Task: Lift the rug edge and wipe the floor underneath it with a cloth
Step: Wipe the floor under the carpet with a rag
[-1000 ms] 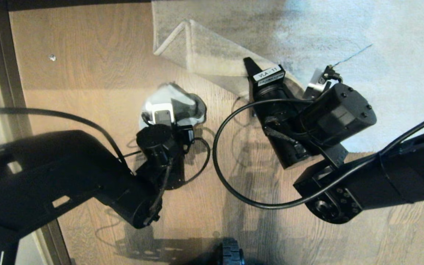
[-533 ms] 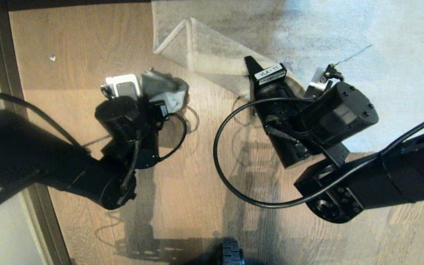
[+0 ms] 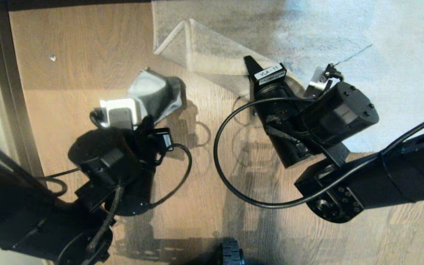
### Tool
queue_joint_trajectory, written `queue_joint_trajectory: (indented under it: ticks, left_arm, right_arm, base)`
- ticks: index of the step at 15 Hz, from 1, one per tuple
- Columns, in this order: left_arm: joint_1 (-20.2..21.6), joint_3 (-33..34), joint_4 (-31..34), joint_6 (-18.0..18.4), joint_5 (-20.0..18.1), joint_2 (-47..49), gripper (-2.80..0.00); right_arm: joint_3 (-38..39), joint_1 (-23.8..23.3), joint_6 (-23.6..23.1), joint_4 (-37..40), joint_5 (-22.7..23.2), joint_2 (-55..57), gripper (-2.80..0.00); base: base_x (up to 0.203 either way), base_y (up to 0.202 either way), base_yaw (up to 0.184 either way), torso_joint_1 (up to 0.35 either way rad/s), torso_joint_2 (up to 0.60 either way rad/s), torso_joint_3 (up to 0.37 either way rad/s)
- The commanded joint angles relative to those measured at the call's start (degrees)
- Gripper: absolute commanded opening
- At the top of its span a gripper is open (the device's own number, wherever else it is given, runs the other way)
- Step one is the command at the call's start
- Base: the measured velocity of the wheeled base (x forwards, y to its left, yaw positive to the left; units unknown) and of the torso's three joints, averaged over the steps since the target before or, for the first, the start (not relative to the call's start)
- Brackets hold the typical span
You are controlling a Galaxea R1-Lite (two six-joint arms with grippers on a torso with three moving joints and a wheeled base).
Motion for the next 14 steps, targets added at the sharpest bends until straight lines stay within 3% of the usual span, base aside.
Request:
queue_joint_trajectory:
  ticks: [1, 3, 7, 11, 14]
  left_arm:
    - [-7.7, 2.5, -1.2, 0.0, 1.6, -0.6, -2.8]
    - [-12.7, 2.2, -1.4, -0.1, 2.6, 1.5, -2.8]
    - [-18.3, -2.0, -1.5, -0.1, 3.9, 6.0, -2.8]
    - [-18.5, -9.3, -1.4, -0.1, 4.3, 10.0, -2.8]
    - [-14.7, -14.7, -1.0, 0.4, 4.4, 12.0, -2.8]
  right_arm:
    - [0.1, 0.0, 0.3, -2.8, 0.0, 0.1, -2.8]
    - [0.1, 0.0, 0.3, -2.8, 0.0, 0.2, -2.8]
    - [0.1, 0.0, 0.4, -2.8, 0.0, 0.5, -2.8]
    - [0.0, -0.1, 0.3, -2.8, 0.0, 0.5, -2.8]
    - [0.1, -0.8, 0.3, -2.8, -0.1, 0.2, -2.8]
  base:
    - [0.0, 0.0, 0.0, 0.0, 0.0, 0.0]
    - [0.0, 0.0, 0.0, 0.0, 0.0, 0.0]
    - [0.0, 0.0, 0.0, 0.0, 0.0, 0.0]
    - [0.0, 0.0, 0.0, 0.0, 0.0, 0.0]
    - [0.0, 0.0, 0.0, 0.0, 0.0, 0.0]
